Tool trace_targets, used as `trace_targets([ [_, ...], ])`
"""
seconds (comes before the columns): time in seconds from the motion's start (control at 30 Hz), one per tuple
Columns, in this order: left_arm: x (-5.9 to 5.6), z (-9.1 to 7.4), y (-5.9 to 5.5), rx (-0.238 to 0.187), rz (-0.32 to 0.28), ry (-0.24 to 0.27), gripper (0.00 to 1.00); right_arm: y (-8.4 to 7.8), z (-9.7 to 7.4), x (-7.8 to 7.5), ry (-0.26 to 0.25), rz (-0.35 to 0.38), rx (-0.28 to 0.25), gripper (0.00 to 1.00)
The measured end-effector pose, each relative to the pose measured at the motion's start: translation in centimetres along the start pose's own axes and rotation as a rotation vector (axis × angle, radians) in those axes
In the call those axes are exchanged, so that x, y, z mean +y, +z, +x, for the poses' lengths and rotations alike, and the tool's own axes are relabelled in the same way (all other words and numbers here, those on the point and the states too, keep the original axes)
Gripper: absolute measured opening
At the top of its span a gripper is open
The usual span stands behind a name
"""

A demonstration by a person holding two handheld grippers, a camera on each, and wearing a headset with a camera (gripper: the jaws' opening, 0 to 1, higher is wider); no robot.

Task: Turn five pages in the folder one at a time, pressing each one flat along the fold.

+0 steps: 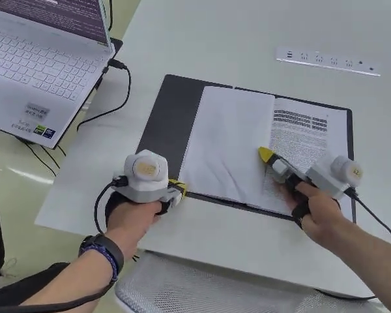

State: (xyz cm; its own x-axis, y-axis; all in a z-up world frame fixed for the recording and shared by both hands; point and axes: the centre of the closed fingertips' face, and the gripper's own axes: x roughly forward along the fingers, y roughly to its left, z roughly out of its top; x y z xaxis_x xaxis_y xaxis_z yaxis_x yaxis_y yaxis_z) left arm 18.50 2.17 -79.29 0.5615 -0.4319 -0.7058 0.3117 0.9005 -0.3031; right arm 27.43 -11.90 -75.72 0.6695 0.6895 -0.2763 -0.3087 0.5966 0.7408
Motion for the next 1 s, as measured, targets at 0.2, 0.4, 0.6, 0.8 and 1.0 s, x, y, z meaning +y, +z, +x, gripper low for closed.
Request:
trace_targets([
  [0.2,0.0,0.0,0.0,-0.009,0.000,0.003,0.00,-1.1,-0.6,-0.1,0.012,-0.012,0.040,0.00],
  [0.4,-0.1,0.0,0.0,-0.013,0.016,0.003,0.00,-1.9,-1.3,-0.4,0.014,-0.001,0.049,0.00],
  [0.6,-0.1,0.0,0.0,-0.007,0.035,-0.010,0.00,-3.5,-2.6,-0.3,0.024,-0.011,0.080,0.00],
  [0.8,-0.1,0.0,0.0,-0.008,0.045,-0.003,0.00,-5.0,-3.7,0.2,0.016,-0.006,0.094,0.00],
  [1.0,-0.1,-0.1,-0.1,-0.007,0.047,-0.001,0.00,-6.1,-4.5,0.4,0.025,-0.020,0.121,0.00],
])
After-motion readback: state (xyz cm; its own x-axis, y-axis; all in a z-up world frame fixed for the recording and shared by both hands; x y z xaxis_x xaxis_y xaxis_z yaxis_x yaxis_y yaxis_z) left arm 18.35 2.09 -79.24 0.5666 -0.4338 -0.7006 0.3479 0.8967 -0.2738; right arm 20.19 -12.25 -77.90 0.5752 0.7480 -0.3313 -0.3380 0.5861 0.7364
